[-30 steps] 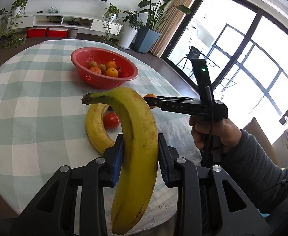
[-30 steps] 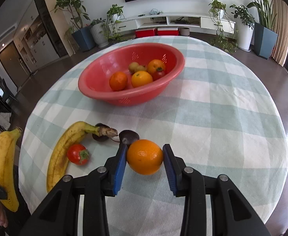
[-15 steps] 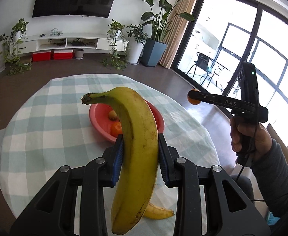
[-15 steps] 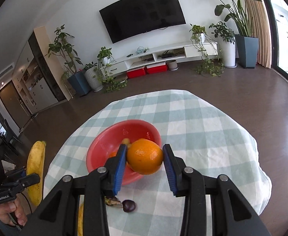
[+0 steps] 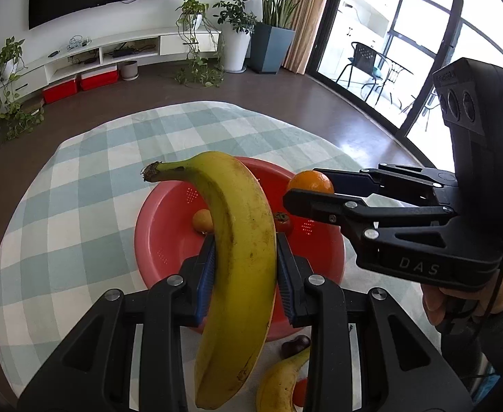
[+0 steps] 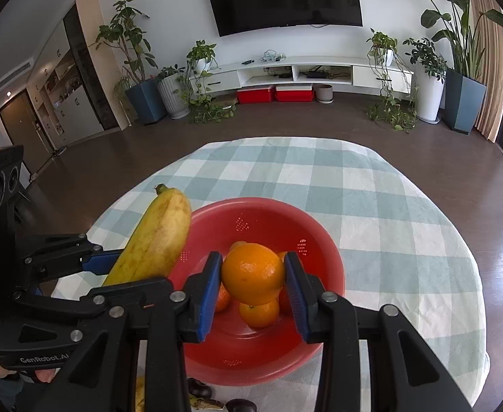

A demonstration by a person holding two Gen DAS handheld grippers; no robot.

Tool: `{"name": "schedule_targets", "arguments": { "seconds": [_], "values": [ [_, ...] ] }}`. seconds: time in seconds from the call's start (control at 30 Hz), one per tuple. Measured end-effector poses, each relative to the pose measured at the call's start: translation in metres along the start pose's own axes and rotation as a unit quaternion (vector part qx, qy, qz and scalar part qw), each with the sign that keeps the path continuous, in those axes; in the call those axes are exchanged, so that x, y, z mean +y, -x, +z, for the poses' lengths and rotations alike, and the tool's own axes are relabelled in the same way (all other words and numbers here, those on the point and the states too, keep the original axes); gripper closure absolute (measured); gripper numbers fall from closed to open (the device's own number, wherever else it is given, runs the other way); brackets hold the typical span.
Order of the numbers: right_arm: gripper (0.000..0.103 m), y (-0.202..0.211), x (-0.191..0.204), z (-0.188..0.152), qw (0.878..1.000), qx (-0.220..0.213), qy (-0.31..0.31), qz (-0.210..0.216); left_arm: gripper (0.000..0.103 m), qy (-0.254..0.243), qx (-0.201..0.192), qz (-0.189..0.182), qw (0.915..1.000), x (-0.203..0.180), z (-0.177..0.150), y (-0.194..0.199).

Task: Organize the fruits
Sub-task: 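Lower the banana and orange into the red bowl and open both tools, then move the left tool to the second yellow banana and close on it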

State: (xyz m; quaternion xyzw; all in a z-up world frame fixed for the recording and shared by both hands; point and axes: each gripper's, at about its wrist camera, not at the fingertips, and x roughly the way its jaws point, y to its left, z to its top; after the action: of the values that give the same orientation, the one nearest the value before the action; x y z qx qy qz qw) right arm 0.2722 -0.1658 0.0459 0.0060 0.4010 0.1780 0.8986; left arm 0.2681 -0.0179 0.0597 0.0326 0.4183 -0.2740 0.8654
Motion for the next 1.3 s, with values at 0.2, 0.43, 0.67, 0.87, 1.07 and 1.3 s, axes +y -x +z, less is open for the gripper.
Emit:
{"name": "schedule_targets", "arguments": {
  "seconds": [0.2,0.43,0.67,0.87,1.07,1.3],
  "values": [
    [0.063,-0.017,-0.002,-0.010,1.000,0.016,0.007,-0.024,0.073,-0.009,0.026,0.023,0.9994,0.005,0.006,-0.040],
    [0.063,-0.028,-0.010,-0.021,0.999,0.032,0.003,-0.043,0.072,-0.017,0.044,0.042,0.9980,0.010,0.001,-0.072],
    [0.062,-0.027,-0.014,-0.027,0.999,0.034,-0.010,-0.041,0.067,-0.022,0.029,0.039,0.9986,0.004,0.000,-0.061],
    [0.059,-0.012,-0.016,-0.032,0.999,0.019,-0.020,-0.039,0.047,-0.020,0.006,0.045,0.9988,-0.001,-0.005,-0.034],
    [0.031,0.034,-0.018,-0.051,0.998,-0.028,-0.049,-0.028,0.006,0.016,-0.042,0.066,0.9968,0.006,-0.029,0.017],
    [0.020,0.080,-0.008,-0.096,0.995,-0.058,-0.082,0.003,0.001,0.070,-0.049,0.064,0.9943,0.012,-0.092,0.059]
  ]
}}
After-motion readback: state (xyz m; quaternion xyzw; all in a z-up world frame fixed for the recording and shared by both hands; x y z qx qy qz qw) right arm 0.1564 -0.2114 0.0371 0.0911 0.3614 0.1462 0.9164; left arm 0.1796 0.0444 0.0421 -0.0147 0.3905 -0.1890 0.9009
